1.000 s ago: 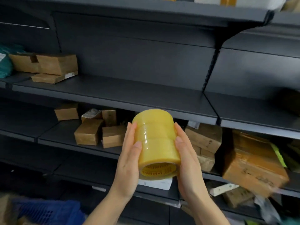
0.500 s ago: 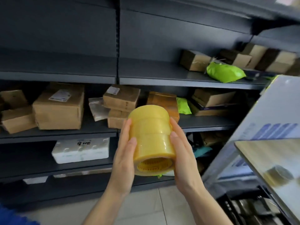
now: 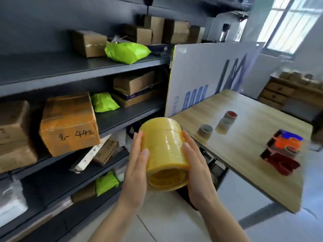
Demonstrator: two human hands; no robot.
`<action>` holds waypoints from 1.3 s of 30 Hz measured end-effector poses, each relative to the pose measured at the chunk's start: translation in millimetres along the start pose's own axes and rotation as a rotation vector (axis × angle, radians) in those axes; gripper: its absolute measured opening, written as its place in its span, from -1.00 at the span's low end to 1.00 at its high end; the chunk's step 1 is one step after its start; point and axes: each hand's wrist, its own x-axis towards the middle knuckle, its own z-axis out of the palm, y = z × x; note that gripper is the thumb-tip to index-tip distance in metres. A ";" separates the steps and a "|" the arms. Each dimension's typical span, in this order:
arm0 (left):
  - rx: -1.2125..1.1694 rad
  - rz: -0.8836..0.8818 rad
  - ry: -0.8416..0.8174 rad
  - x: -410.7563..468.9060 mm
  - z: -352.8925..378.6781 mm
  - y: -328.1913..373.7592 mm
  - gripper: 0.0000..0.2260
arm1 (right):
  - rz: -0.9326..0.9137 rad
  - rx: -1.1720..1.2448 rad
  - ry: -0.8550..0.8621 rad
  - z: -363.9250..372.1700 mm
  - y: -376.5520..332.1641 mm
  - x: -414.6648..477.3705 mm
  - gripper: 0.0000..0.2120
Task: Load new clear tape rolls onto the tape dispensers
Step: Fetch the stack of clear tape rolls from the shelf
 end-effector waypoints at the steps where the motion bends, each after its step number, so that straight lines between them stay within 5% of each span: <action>1: 0.002 -0.010 -0.034 3.5 13.7 -3.5 -0.61 | 0.000 0.002 0.039 -13.6 0.4 1.4 -0.43; 12: -0.036 -0.130 -0.249 19.9 205.9 -39.1 -0.57 | -0.005 0.101 0.343 -201.7 1.6 11.3 -0.65; 26: -0.129 -0.269 -0.506 22.0 486.3 -101.2 -0.49 | 0.006 0.084 0.603 -472.7 -10.4 15.7 -0.63; 39: -0.157 -0.336 -0.564 68.9 694.2 -166.2 -0.57 | 0.044 0.074 0.667 -678.7 -5.5 83.2 -0.67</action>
